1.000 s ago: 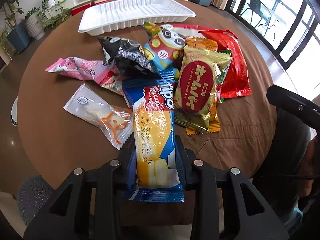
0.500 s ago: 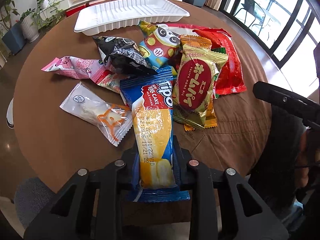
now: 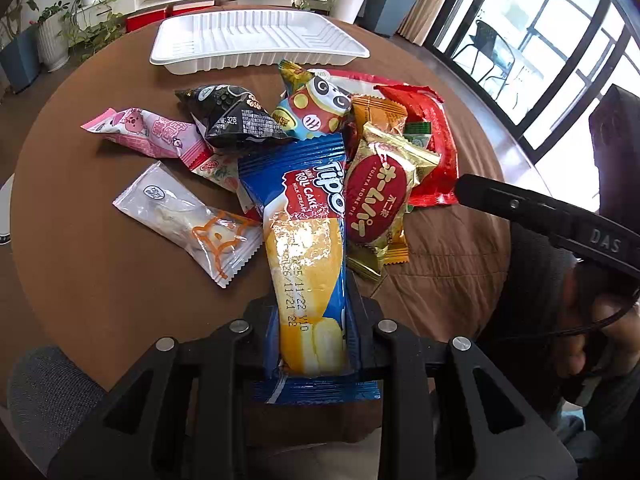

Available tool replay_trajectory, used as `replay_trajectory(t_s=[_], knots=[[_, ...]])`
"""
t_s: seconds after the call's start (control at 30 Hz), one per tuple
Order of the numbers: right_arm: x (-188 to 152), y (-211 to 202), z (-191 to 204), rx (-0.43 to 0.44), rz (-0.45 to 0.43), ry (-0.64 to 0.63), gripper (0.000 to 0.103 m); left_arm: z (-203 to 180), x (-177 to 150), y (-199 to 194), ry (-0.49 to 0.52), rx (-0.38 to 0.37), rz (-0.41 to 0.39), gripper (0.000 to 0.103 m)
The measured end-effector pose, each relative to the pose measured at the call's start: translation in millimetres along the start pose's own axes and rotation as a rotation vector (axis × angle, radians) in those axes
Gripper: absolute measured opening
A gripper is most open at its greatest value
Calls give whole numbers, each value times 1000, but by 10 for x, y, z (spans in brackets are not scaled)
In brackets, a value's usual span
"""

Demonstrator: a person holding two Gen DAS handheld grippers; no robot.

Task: Organize snacks
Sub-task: 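Grasp the blue Tipo cake packet with left tool while right tool grasps the red chip bag, then lift the Tipo packet with left tool while right tool lifts the red bag toward the tray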

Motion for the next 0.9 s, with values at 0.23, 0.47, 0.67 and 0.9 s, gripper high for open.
replay_trajectory(t_s=[0.23,0.47,0.67,0.9], knots=[[182,96,-90,-88,-26,-23,62,31,-83,-38,-40,-45,-25,24],[328,319,-74,-101,8,-22,60,100,-127,-24,-54,-48,-33,24],[325,444,-148,-73,52,10,57,85,-149,7,-59,-62,-30,24],[330,489,-163,-67,73,-4,57,88,-128,11,-60,-65,-34,24]])
Point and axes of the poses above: each gripper's, at about its wrist camera, not at the fingertips, and y roughly the way its jaws point, z to its left, x to its top, the point moved 10 cm from there along y, roughly the way its jaws point, and after that the axes turned 13 degrees about y, right-handed, at the moved point
